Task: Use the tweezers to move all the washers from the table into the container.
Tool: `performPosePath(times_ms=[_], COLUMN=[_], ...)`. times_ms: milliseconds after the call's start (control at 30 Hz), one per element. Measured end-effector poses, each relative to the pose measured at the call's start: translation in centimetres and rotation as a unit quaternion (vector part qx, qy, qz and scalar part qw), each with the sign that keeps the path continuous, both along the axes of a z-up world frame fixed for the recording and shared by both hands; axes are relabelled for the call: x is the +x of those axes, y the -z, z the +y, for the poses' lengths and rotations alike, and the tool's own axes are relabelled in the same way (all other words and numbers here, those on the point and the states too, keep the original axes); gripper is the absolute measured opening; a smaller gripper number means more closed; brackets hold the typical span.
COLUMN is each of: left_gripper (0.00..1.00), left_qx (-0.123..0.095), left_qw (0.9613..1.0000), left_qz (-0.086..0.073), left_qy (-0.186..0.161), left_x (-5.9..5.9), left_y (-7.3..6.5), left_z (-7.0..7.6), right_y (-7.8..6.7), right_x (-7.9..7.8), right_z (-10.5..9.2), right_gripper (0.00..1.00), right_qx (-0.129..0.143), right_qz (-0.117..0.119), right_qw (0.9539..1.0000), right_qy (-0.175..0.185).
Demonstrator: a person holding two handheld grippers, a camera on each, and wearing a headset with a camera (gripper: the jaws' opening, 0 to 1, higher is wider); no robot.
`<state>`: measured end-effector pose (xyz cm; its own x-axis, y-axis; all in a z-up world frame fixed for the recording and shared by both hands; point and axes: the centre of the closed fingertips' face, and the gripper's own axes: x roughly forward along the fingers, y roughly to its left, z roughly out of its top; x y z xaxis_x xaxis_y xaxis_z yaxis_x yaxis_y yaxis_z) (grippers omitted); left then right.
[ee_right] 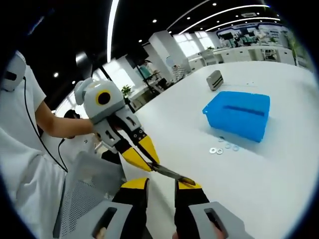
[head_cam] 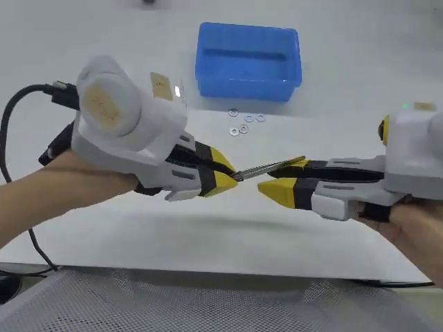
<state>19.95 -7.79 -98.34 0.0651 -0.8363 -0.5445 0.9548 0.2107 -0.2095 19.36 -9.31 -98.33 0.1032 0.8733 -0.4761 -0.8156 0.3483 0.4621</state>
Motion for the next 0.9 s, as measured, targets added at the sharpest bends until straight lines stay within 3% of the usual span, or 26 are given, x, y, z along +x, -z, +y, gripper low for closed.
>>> performPosePath(times_ms=[33,167,300,367,500,600,667,900], left_gripper=[0.01,0.01,0.01,0.01,0.01,0.01,0.01,0.01], left_qx=[-0.017,-0.043,-0.082,-0.088,-0.080,-0.072,-0.070,-0.058], left_qw=[0.9998,0.9986,0.9961,0.9955,0.9961,0.9963,0.9961,0.9951], left_qz=[0.000,-0.006,0.016,0.018,0.010,0.003,0.004,0.000], left_qy=[0.009,0.029,0.029,0.030,0.035,0.047,0.054,0.080], left_x=[-0.1,-0.2,-0.5,-0.8,-1.1,-1.6,-1.7,-1.7], left_y=[-0.9,-3.0,-5.0,-5.2,-4.9,-4.8,-4.9,-4.9], left_z=[-0.2,-0.6,-1.4,-1.6,-2.0,-2.3,-2.4,-2.3], right_y=[-0.7,-3.0,-4.6,-5.1,-5.9,-6.7,-6.2,-5.8], right_x=[-0.4,-1.1,-0.6,0.0,0.1,-0.2,-0.1,-0.6], right_z=[0.1,0.5,0.1,-0.1,0.1,0.7,0.5,0.6], right_gripper=[0.17,0.15,0.12,0.12,0.09,0.06,0.05,0.03], right_qx=[-0.002,0.007,0.013,0.016,0.022,0.022,0.011,-0.023], right_qz=[-0.012,-0.031,-0.057,-0.068,-0.075,-0.096,-0.092,-0.112], right_qw=[0.9998,0.9992,0.9983,0.9975,0.9969,0.9950,0.9953,0.9902], right_qy=[-0.014,-0.023,-0.004,0.008,0.008,-0.012,-0.027,-0.080])
